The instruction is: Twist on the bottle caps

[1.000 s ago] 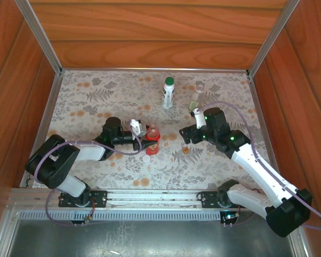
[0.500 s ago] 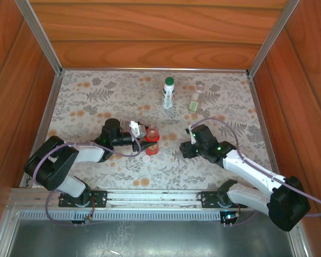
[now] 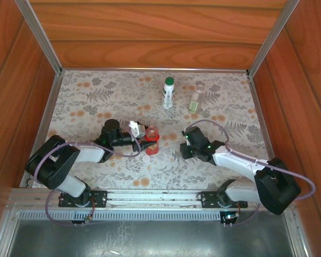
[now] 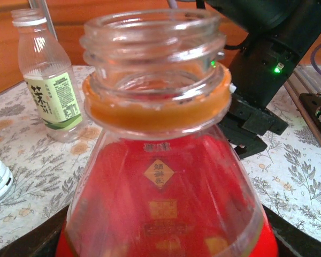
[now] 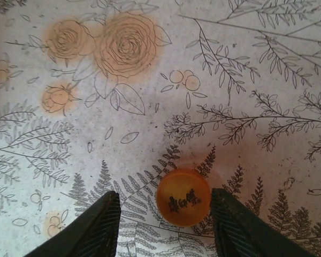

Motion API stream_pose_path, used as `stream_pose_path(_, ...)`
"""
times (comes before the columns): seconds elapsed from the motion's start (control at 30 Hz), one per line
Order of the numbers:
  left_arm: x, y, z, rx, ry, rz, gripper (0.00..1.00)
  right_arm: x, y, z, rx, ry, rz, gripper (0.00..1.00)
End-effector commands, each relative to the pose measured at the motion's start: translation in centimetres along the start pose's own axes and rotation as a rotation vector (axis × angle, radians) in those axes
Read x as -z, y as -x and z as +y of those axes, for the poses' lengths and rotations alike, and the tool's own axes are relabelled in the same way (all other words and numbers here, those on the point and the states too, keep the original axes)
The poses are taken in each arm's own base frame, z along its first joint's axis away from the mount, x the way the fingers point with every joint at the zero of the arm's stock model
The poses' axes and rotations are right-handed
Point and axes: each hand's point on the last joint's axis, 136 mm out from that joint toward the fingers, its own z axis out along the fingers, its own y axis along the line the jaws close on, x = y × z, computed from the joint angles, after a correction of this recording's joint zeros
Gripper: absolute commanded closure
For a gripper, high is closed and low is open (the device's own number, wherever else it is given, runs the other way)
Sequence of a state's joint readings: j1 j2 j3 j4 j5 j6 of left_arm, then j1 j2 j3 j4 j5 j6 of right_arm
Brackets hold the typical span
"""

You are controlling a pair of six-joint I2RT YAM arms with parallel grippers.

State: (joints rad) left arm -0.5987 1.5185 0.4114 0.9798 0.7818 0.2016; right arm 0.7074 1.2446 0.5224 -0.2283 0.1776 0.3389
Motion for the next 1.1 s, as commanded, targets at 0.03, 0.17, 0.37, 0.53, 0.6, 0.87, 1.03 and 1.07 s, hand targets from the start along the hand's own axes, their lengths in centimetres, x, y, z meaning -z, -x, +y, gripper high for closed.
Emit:
stream_pose_path(0.03,0.0,-0.6,-0.2,0.012,-0.001,0.008,0.36,-0.8,-0.2,-0.6,-0.023,-0.045,0.004,0.53)
stream_pose_path(0.17,0.0,-0.7,-0.2,0.012,0.000,0.010,0.36,-1.3,-0.4,-0.6,-0.029,-0.053,0.018,0.55)
stream_pose_path(0.37,0.0,-0.6,-0.3,0.010,0.003,0.008,0.36,-1.5,-0.6,-0.6,-0.028,-0.054,0.032,0.58)
stream_pose_path(0.53,0.0,-0.6,-0.3,0.012,0.001,0.008,0.36,-1.5,-0.6,-0.5,-0.025,-0.055,0.036,0.62)
stream_pose_path(0.6,0.1,-0.5,-0.2,0.011,0.004,0.006,0.36,-1.6,-0.6,-0.6,-0.026,-0.057,0.038,0.64)
stream_pose_path(0.87,0.1,-0.5,-0.2,0.013,0.005,0.006,0.36,-1.7,-0.6,-0.6,-0.021,-0.065,0.046,0.65)
stream_pose_path(1.03,0.1,-0.5,-0.2,0.014,0.006,0.007,0.36,-1.7,-0.6,-0.7,-0.019,-0.071,0.055,0.66)
stream_pose_path(1.07,0.1,-0.5,-0.2,0.013,0.005,0.007,0.36,-1.7,-0.6,-0.6,-0.018,-0.070,0.054,0.66)
